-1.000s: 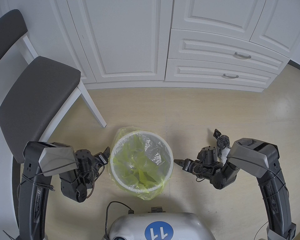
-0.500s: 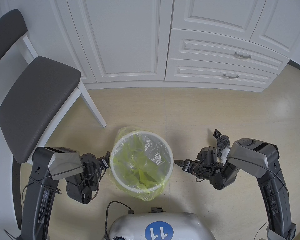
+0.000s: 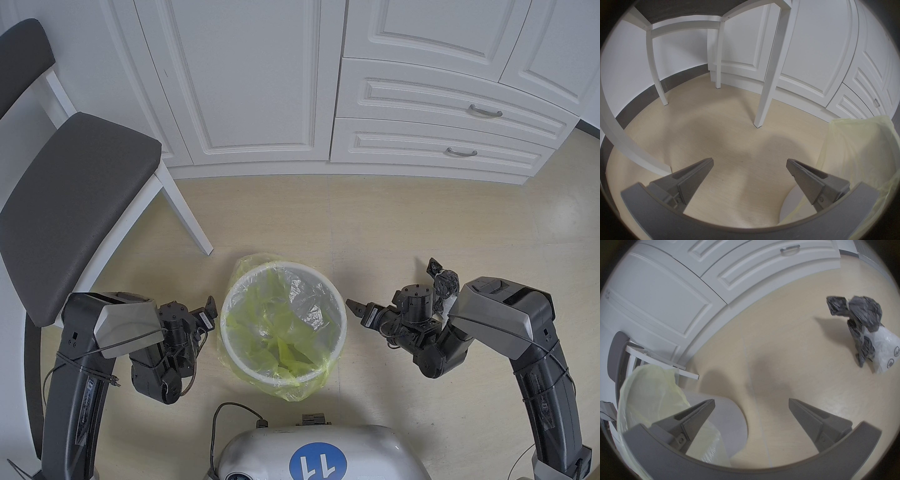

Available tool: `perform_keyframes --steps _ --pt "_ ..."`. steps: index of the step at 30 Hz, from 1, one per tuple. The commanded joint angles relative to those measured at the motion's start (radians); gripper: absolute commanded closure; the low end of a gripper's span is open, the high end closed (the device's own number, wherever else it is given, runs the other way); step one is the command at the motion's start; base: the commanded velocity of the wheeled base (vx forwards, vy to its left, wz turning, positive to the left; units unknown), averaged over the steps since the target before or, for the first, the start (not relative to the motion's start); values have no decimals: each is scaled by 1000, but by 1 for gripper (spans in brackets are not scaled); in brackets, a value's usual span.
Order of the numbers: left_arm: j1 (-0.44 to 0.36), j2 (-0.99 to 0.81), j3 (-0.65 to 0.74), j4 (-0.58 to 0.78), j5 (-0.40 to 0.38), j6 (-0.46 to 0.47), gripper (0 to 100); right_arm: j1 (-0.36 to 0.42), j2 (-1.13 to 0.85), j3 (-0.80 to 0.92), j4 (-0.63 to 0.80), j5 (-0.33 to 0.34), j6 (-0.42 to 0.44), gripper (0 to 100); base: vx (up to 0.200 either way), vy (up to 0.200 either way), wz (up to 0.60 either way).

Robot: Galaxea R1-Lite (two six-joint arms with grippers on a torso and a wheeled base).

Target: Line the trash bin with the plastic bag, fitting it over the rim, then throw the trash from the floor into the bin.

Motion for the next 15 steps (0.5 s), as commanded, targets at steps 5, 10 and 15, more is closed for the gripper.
perform_keyframes --steps 5,10,15 --pt "18 -23 -3 -2 5 1 0 0 -30 -42 -12 -32 4 0 0 0 0" --pt "19 -29 -2 -2 5 1 0 21 -35 -80 -61 -53 17 0 0 0 0" --pt "19 -27 -2 -2 5 1 0 69 -29 -74 -71 -55 34 0 0 0 0"
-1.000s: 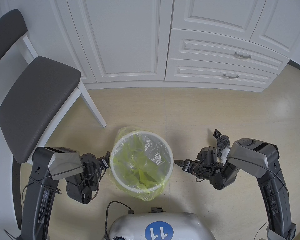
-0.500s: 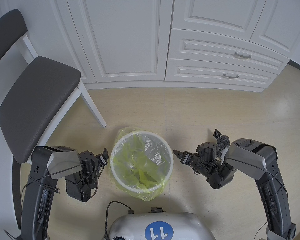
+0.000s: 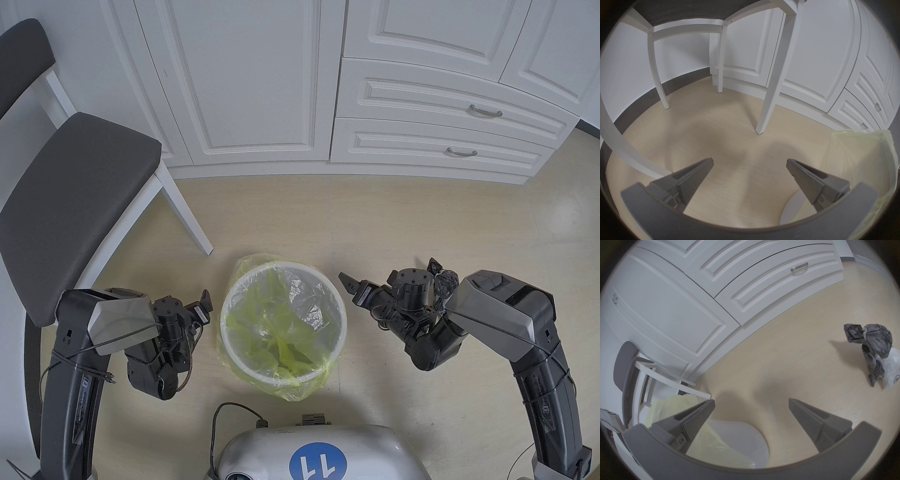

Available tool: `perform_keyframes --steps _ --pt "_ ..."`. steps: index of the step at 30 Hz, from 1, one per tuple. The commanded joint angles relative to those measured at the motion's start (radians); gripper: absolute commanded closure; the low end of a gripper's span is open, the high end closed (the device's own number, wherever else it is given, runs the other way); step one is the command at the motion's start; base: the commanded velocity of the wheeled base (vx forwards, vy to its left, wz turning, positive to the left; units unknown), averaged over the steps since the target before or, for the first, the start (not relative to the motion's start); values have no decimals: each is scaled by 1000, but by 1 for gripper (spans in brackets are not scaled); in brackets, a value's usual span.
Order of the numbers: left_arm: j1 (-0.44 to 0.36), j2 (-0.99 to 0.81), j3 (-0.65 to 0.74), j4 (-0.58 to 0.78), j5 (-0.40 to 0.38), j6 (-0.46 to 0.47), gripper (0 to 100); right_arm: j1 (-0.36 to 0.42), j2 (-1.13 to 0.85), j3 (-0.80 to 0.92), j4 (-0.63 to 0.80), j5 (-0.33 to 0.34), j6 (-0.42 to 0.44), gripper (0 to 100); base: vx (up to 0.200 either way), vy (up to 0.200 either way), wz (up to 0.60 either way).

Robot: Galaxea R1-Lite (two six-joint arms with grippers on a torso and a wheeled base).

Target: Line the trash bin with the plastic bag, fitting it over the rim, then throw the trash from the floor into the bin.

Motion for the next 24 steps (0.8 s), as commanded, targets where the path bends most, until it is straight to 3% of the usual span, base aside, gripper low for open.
perform_keyframes --steps 1,17,24 --pt "0 -3 0 0 0 -1 0 35 1 4 -2 0 5 0 0 0 0" --pt "0 0 6 1 -1 10 0 42 83 -5 44 10 -21 0 0 0 0" --pt "16 -72 75 0 -8 91 0 26 46 5 46 9 -27 0 0 0 0"
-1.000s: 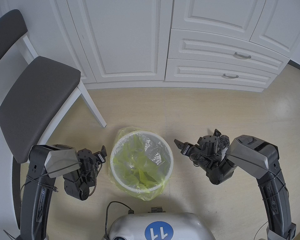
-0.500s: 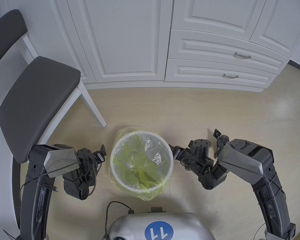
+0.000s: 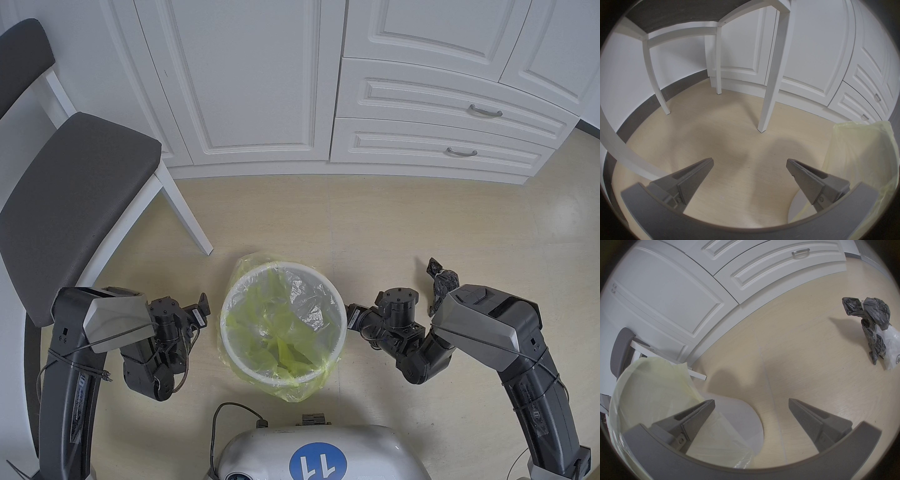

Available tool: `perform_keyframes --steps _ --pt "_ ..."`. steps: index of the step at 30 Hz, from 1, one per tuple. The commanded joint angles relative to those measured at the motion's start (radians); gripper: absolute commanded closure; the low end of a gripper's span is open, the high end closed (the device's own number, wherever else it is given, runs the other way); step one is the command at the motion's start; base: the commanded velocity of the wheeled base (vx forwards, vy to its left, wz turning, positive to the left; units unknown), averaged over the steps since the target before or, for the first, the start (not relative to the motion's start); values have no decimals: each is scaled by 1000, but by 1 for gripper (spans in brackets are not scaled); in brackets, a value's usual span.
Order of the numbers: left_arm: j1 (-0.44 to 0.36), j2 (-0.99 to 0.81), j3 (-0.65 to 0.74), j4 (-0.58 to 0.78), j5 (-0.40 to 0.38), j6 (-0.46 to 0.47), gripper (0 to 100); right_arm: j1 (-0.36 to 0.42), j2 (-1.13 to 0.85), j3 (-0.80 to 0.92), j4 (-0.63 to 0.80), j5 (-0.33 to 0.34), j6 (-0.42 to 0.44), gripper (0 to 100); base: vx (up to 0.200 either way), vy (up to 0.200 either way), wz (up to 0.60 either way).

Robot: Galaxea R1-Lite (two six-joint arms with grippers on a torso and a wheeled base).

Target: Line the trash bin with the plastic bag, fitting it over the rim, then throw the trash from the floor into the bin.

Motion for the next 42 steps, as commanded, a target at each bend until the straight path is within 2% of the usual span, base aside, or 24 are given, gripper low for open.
perform_keyframes --steps 1,4,7,10,13,20,25,29,31,33,36,42 --pt "7 -67 47 -1 -5 22 0 -15 -37 12 1 -1 -2 0 0 0 0" --pt "7 -108 84 2 -8 31 0 -38 -62 29 1 -1 -39 0 0 0 0" --pt "10 -151 138 0 -9 116 0 -74 -111 64 4 0 -133 0 0 0 0" --pt "9 -200 202 0 -9 192 0 -91 -194 121 28 -1 -189 0 0 0 0" --pt "0 -240 250 0 -22 203 0 -95 -266 173 51 -1 -223 0 0 0 0" --pt "38 -401 466 0 -244 264 0 -112 -462 342 45 -33 -429 0 0 0 0" --pt "40 -529 559 2 -335 288 0 -120 -605 486 27 -55 -514 0 0 0 0" --pt "33 -604 590 3 -359 297 0 -158 -695 644 -70 -55 -599 0 0 0 0" --pt "30 -633 598 3 -359 298 0 -169 -707 672 -97 -53 -614 0 0 0 0" --pt "20 -662 607 3 -361 298 0 -216 -757 781 -211 -53 -668 0 0 0 0" --pt "1 -705 619 5 -359 300 0 -262 -810 848 -262 -52 -715 0 0 0 0" --pt "-33 -808 670 5 -352 300 0 -279 -945 940 -294 -52 -728 0 0 0 0"
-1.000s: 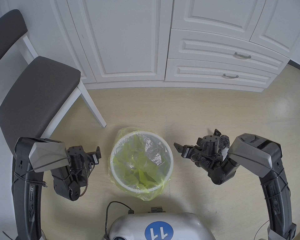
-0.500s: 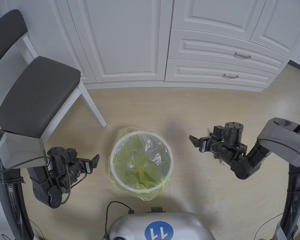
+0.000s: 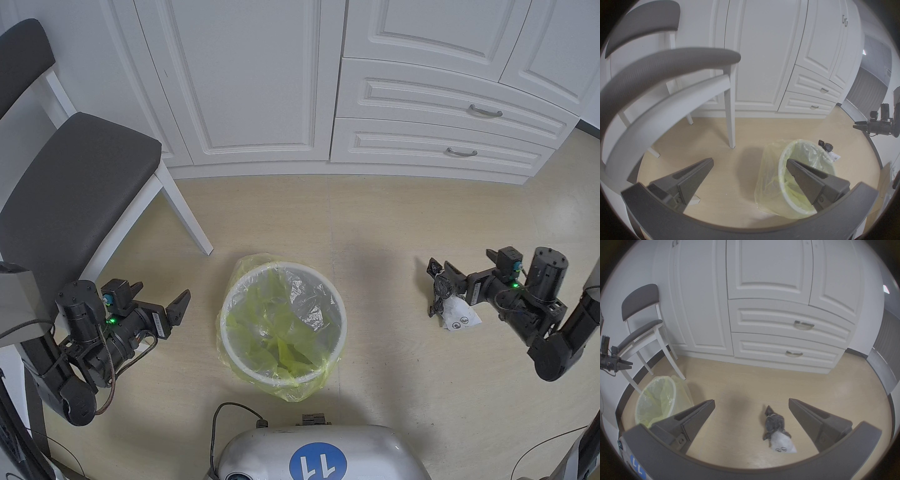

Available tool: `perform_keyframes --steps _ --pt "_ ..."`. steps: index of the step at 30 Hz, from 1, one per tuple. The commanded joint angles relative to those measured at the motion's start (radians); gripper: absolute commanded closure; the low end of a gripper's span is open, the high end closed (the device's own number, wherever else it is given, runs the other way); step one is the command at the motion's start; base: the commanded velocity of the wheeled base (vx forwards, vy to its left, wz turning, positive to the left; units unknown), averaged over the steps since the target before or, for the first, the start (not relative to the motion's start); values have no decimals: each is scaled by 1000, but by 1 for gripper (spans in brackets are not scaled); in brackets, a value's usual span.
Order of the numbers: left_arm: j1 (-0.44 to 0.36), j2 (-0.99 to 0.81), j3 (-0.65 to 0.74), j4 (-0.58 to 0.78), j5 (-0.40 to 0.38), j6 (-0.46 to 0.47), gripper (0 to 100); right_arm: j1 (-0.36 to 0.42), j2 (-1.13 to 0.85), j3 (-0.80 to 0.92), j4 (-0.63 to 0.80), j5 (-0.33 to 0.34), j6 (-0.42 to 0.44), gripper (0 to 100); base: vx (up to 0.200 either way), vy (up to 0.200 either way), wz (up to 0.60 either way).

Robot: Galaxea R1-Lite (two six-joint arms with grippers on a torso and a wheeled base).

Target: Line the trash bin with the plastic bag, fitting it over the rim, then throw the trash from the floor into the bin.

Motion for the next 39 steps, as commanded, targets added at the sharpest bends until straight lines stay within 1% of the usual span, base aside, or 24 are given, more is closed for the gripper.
perform_keyframes --steps 1,5,10,11,13,16,18,19,20,21,22,24,25,26,27,30,31,32,33,34,35,36,37,39 --pt "-37 -142 57 0 3 0 0 -32 -166 96 -36 0 -15 0 0 0 0" --pt "-71 -273 142 0 1 -1 0 -64 -316 213 -68 0 -16 0 0 0 0" --pt "-79 -394 188 2 4 -6 0 -130 -471 237 7 2 -16 0 0 0 0" --pt "-79 -397 190 2 4 -6 0 -132 -475 237 12 2 -16 0 0 0 0" --pt "-79 -477 213 3 6 -4 0 -170 -581 216 151 0 -16 0 0 0 0" --pt "-77 -569 219 15 7 22 0 -178 -730 156 400 2 -15 0 0 0 0" --pt "-77 -569 219 15 7 22 0 -178 -730 156 400 2 -15 0 0 0 0" --pt "-68 -652 205 100 9 53 0 -167 -887 65 716 12 -1 0 0 0 0" --pt "-68 -655 205 106 9 53 0 -166 -893 61 730 12 2 0 0 0 0" --pt "-68 -708 190 170 9 53 0 -155 -959 13 877 15 25 0 0 0 0" --pt "-70 -722 185 187 9 53 0 -149 -980 -2 921 17 36 0 0 0 0" --pt "-70 -796 142 293 9 54 0 -113 -1055 -60 1065 45 73 0 0 0 0" --pt "-70 -830 115 342 9 54 0 -103 -1080 -79 1105 58 83 0 0 0 0" --pt "-70 -830 115 342 9 54 0 -103 -1080 -79 1105 58 83 0 0 0 0" --pt "-70 -886 52 456 9 54 0 -95 -1115 -102 1162 78 89 0 0 0 0" --pt "-70 -978 -65 698 10 53 0 -95 -1133 -119 1223 84 89 0 0 0 0" --pt "-70 -995 -89 758 12 53 0 -95 -1133 -122 1234 84 89 0 0 0 0" --pt "-70 -995 -89 758 12 53 0 -95 -1133 -122 1234 84 89 0 0 0 0" --pt "-70 -1055 -200 1019 44 45 0 -97 -1118 -131 1277 81 89 0 0 0 0" --pt "-70 -1063 -217 1063 47 42 0 -97 -1114 -134 1289 81 89 0 0 0 0" --pt "-70 -1081 -259 1187 53 13 0 -97 -1087 -149 1329 77 89 0 0 0 0" --pt "-71 -1084 -269 1217 53 -4 0 -98 -1074 -157 1351 75 91 0 0 0 0" --pt "-71 -1086 -282 1267 49 -76 0 -103 -1040 -180 1403 75 94 0 0 0 0" --pt "-73 -1060 -296 1266 36 -135 0 -113 -982 -197 1449 75 96 0 0 0 0"
